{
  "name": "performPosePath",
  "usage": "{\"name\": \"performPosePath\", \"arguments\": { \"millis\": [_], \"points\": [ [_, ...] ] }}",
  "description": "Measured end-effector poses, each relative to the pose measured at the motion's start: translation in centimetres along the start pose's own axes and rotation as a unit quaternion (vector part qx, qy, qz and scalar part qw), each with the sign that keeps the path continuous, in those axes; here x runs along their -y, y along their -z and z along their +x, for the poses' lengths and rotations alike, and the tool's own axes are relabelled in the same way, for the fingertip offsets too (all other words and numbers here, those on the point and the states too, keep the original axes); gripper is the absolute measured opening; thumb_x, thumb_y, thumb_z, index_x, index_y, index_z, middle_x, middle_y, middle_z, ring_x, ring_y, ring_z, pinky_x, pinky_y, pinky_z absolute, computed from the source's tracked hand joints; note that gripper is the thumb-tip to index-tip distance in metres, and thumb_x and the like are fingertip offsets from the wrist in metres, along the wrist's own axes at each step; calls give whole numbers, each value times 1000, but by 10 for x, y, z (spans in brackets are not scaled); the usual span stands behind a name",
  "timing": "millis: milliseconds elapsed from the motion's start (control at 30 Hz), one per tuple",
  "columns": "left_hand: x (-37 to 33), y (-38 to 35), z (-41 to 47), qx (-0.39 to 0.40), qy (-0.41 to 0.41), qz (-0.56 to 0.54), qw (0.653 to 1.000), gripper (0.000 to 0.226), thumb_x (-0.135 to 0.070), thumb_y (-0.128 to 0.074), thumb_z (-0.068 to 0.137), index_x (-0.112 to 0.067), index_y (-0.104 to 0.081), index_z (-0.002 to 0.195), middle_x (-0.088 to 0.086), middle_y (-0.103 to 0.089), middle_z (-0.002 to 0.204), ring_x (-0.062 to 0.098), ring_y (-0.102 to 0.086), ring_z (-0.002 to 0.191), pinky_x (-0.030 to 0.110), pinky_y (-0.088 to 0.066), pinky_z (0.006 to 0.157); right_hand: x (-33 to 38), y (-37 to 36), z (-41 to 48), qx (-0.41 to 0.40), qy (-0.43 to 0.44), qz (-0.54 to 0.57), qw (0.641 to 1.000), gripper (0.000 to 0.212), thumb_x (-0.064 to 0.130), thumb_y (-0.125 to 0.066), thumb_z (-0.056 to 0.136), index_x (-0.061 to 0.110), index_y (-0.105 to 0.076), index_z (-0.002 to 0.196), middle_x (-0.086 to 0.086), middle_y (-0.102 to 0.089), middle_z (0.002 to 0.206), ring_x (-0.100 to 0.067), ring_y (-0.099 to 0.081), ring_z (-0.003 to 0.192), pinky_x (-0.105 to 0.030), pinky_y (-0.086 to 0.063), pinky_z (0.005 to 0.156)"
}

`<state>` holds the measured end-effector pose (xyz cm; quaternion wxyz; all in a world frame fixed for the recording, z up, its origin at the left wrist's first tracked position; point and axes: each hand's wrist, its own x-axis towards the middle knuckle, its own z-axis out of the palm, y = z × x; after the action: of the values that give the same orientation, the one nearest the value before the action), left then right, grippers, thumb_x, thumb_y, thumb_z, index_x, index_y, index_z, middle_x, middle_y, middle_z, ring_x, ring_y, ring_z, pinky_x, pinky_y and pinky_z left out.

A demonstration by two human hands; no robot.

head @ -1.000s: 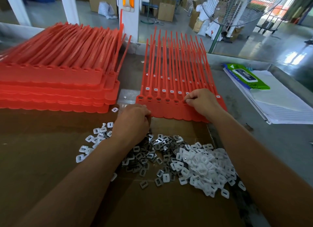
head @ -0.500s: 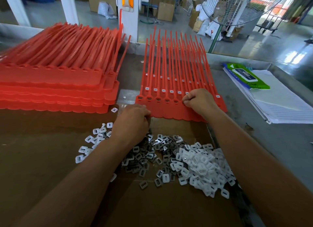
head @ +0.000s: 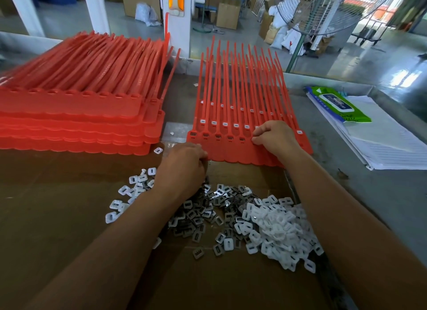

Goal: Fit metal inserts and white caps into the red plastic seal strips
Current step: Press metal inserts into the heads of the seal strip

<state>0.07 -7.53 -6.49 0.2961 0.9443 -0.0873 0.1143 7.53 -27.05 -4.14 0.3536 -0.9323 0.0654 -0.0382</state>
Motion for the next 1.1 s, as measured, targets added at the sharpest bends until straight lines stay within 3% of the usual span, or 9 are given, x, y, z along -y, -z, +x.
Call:
{"name": "performPosePath", "arguments": {
  "millis": [100,200,433,600,733,833,967,1100],
  "points": [
    [0,0,0,2,1,-4,1000,33,-1,-45,83,-6,-65,108,10,-58,122,18,-49,118,27,-30,102,-4,1,-1,3,19,-11,1000,10,12,-68,79,15,-68,89,-4,-64,112,-17,-56,104,-33,-45,90],
    [1,0,0,3,4,-10,1000,34,0,-44,83,-6,-63,110,9,-57,124,17,-47,119,24,-29,101,-5,2,-5,9,40,-14,999,11,11,-64,83,14,-68,93,-3,-63,109,-14,-54,99,-32,-45,89],
    [1,0,0,1,5,-15,1000,34,2,-44,82,-5,-65,108,10,-59,121,18,-49,118,23,-29,100,-7,9,-14,40,53,8,998,18,6,-65,81,16,-64,96,12,-54,87,-6,-49,85,-14,-35,63],
    [0,-1,1,-1,3,-11,1000,34,1,-44,82,-5,-65,108,10,-59,121,18,-49,117,24,-30,99,-1,17,-33,43,95,31,994,13,9,-66,81,18,-63,88,7,-61,89,-7,-55,86,-15,-39,69],
    [1,0,1,3,3,-4,1000,34,0,-44,82,-5,-64,110,9,-58,123,18,-47,119,28,-31,102,11,22,-58,155,147,-5,977,16,12,-67,80,26,-61,76,11,-63,77,3,-58,68,-6,-42,57],
    [1,-1,1,3,0,-1,1000,34,1,-45,82,-5,-63,110,9,-58,123,18,-47,119,28,-30,102,17,22,-73,241,167,-54,955,20,16,-69,79,32,-60,74,13,-63,74,11,-56,64,-3,-42,59],
    [2,-2,1,2,4,-6,1000,34,1,-45,82,-6,-64,109,8,-57,124,16,-46,120,26,-31,100,16,20,-80,280,164,-55,944,17,14,-73,75,28,-67,80,14,-66,76,11,-58,65,-3,-43,65],
    [2,-2,1,0,5,-6,1000,33,1,-45,82,-6,-65,107,8,-59,122,17,-47,119,25,-31,99,16,17,-82,286,168,-70,941,21,11,-73,75,30,-65,72,16,-62,68,14,-54,61,-2,-41,59]
  ]
}}
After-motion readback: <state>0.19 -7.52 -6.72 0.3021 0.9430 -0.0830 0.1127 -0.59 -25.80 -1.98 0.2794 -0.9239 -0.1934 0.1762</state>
